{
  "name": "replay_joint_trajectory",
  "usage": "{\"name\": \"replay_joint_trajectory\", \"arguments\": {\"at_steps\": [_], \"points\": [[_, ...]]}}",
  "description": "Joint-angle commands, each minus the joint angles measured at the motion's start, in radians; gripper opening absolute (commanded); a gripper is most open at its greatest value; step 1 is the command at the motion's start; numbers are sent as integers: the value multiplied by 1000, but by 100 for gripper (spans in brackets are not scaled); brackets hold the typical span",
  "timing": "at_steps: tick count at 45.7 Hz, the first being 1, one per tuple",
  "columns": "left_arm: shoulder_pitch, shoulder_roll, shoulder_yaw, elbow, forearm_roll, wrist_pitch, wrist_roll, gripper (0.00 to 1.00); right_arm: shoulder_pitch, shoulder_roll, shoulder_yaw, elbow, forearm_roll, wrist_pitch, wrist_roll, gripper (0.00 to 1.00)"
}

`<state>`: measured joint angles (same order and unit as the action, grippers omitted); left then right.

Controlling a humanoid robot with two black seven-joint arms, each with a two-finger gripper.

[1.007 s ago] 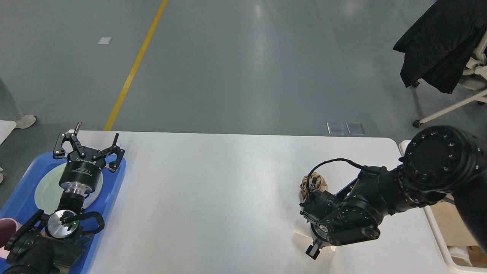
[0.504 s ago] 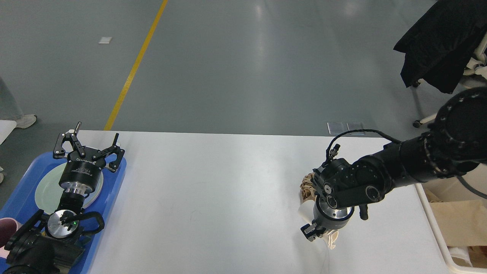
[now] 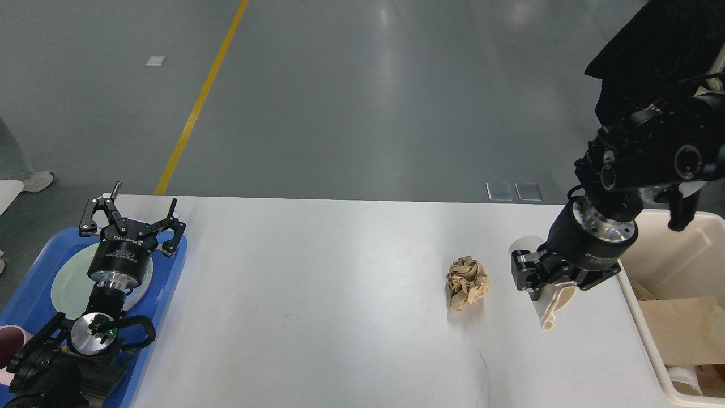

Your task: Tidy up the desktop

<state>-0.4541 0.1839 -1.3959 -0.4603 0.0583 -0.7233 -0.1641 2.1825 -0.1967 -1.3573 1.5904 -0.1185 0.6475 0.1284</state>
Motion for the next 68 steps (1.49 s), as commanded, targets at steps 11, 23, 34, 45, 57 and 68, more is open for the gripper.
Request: {"name": "replay_joint_trajectory", "arguments": {"at_steps": [11, 23, 34, 45, 57, 68], "points": [[0, 0, 0, 0, 0, -1, 0, 97, 88, -52, -157, 33, 8, 24, 8, 0], [0, 0, 0, 2, 0, -1, 0, 96, -72, -291, -322, -84, 48, -213, 5, 0], [0, 0, 0, 2, 0, -1, 0, 96, -479, -474, -244, -504, 59, -255, 4, 0], [2, 0, 0, 0, 0, -1, 0, 97, -1005, -541, 117, -918, 60, -282, -9, 0], [2, 0, 0, 0, 0, -1, 0, 96, -1543, -386, 555, -1401, 59, -356, -81, 0], [2, 0, 0, 0, 0, -1, 0, 96, -1701, -236, 630, -1552, 43, -505, -101, 0]]}}
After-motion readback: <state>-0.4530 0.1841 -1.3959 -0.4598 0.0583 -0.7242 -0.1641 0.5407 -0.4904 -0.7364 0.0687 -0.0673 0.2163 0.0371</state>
